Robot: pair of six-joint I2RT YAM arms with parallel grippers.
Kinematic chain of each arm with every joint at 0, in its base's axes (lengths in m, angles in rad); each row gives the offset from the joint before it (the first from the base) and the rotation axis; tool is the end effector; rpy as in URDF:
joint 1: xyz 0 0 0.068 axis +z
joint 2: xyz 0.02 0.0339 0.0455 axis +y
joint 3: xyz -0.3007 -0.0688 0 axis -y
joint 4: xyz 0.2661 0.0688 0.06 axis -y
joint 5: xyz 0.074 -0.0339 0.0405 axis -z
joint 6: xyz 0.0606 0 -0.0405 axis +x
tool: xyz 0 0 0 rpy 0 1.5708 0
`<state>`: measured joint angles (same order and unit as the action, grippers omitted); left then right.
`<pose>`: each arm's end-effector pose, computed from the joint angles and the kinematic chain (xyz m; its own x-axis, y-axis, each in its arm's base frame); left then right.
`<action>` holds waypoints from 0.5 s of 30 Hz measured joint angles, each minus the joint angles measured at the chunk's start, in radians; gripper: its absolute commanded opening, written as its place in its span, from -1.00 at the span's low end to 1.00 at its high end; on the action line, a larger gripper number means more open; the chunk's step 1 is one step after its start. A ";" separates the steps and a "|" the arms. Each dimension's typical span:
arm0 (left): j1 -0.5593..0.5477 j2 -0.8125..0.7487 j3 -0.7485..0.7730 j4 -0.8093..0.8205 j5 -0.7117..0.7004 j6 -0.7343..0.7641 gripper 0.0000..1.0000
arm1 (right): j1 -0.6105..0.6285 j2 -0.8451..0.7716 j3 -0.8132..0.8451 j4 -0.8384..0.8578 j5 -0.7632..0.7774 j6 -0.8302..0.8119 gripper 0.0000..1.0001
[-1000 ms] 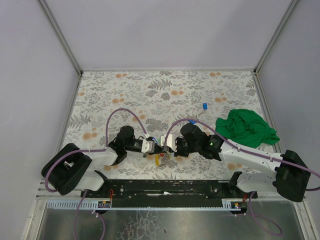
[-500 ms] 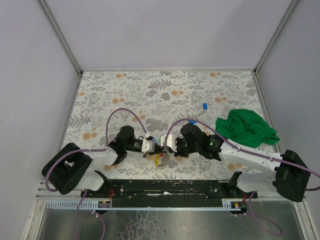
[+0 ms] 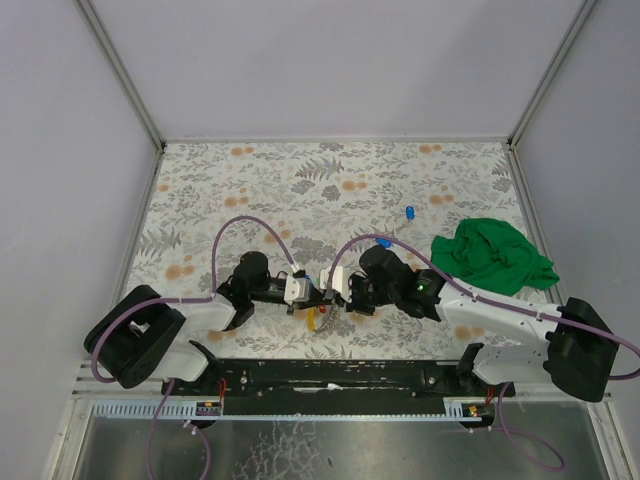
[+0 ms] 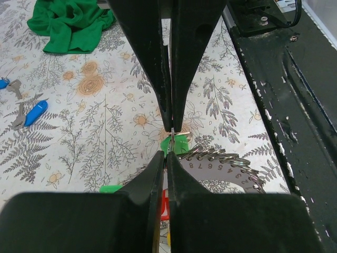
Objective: Put the keys on the keyring
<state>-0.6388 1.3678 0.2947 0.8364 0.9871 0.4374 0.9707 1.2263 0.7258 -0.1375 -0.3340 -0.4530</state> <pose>0.1654 -0.1858 0.1777 0.2445 0.1092 -0.9635 0.9673 -0.0965 0.2345 0.1452 0.2474 0.2433 0.1039 -0.5803 -0.8077 -0.9820 0.0692 -0.1760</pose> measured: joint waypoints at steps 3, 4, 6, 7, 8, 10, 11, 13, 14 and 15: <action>0.000 0.000 0.000 0.000 -0.008 -0.012 -1.00 | 0.001 0.002 0.000 0.001 0.002 0.002 -1.00; 0.000 0.000 0.000 0.001 -0.011 -0.017 -1.00 | 0.002 0.002 0.000 0.001 0.003 0.001 -1.00; 0.000 0.000 0.000 0.001 -0.020 -0.033 -1.00 | 0.005 0.002 0.000 0.002 0.010 0.001 -1.00; 0.000 0.000 0.000 0.001 -0.026 -0.043 -1.00 | 0.008 0.002 0.000 0.003 0.014 0.001 -1.00; 0.000 0.000 0.000 0.002 -0.031 -0.053 -1.00 | 0.010 0.002 0.000 0.005 0.023 0.000 -1.00; 0.000 0.000 0.000 0.002 -0.042 -0.072 -1.00 | 0.016 0.003 0.000 0.008 0.039 0.000 -1.00; 0.000 0.000 0.000 0.003 -0.047 -0.083 -1.00 | 0.019 0.005 0.000 0.010 0.049 0.000 -1.00; 0.000 0.000 0.000 0.003 -0.057 -0.101 -1.00 | 0.025 0.010 0.000 0.014 0.066 0.000 -1.00; 0.000 0.000 0.000 0.003 -0.061 -0.108 -1.00 | 0.027 0.014 0.000 0.016 0.075 0.001 -1.00; 0.000 0.000 0.000 0.004 -0.065 -0.114 -1.00 | 0.029 0.018 0.000 0.016 0.083 0.002 -1.00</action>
<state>-0.6388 1.3678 0.2947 0.8402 0.9218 0.3237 0.9993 1.2442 0.7254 -0.1211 -0.2512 -0.4515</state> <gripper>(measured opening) 0.007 0.011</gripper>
